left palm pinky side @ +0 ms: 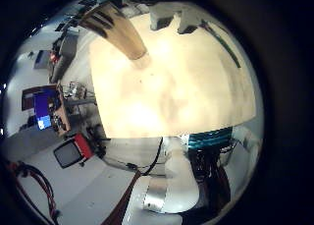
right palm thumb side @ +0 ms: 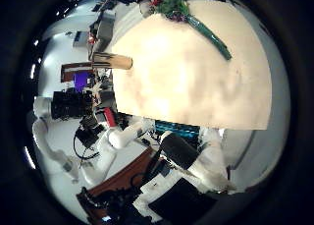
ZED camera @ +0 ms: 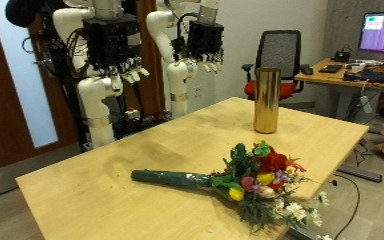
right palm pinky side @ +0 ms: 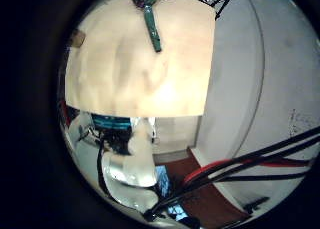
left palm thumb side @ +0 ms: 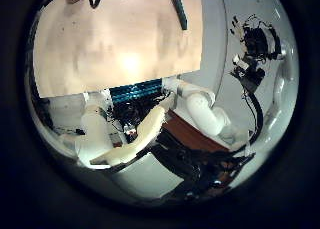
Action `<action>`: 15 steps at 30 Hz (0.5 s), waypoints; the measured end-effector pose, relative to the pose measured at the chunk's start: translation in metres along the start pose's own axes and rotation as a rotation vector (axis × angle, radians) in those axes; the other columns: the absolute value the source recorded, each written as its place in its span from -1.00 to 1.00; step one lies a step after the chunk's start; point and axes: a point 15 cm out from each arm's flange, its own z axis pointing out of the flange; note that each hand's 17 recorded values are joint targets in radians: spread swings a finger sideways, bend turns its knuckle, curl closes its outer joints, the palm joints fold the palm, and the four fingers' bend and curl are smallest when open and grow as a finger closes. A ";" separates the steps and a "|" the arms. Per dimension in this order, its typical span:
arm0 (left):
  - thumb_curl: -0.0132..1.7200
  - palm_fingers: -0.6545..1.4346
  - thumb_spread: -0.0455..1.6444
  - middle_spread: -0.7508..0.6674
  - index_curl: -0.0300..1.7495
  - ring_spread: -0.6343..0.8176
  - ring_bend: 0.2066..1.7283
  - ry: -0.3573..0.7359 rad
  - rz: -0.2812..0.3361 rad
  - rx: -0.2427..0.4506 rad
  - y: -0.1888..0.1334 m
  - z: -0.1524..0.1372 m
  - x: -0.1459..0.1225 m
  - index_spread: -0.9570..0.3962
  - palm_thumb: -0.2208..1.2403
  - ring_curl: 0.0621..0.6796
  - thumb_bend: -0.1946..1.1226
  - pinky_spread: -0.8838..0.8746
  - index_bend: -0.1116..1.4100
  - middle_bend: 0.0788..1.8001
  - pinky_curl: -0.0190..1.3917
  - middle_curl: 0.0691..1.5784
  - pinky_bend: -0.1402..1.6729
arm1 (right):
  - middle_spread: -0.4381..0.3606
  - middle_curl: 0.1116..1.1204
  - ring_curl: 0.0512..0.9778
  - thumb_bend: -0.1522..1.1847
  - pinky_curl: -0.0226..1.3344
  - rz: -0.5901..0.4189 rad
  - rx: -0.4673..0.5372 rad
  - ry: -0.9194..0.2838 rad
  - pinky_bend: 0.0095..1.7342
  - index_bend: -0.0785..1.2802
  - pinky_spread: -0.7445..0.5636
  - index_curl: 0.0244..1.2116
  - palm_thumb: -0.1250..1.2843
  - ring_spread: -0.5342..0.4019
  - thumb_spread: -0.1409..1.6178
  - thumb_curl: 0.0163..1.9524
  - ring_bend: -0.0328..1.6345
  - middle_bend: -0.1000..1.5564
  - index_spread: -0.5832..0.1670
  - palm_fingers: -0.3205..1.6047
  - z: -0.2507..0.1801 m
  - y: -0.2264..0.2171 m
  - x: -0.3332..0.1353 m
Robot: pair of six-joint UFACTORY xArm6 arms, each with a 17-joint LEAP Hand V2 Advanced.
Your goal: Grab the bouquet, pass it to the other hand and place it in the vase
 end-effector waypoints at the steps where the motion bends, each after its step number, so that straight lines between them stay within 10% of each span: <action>1: -0.64 -0.21 0.16 0.58 -0.54 0.60 -0.72 0.000 0.000 -0.003 0.000 0.001 0.000 0.65 -0.21 -0.55 -0.75 0.59 -0.61 -0.88 -0.58 -0.71 -0.63 | 0.58 -0.55 -0.56 -0.80 -0.52 0.004 -0.002 -0.001 -0.50 -0.68 0.69 -0.63 -0.16 0.58 0.44 -0.69 -0.46 -0.57 -0.11 -0.53 0.001 -0.002 0.001; 15: -0.64 -0.22 0.17 0.59 -0.53 0.61 -0.73 -0.009 0.036 -0.019 -0.012 0.004 0.000 0.65 -0.21 -0.56 -0.75 0.60 -0.61 -0.88 -0.58 -0.72 -0.63 | 0.53 -0.54 -0.57 -0.81 -0.54 0.119 -0.008 -0.045 -0.50 -0.67 0.64 -0.63 -0.18 0.47 0.44 -0.70 -0.34 -0.49 0.13 -0.40 0.005 -0.060 0.024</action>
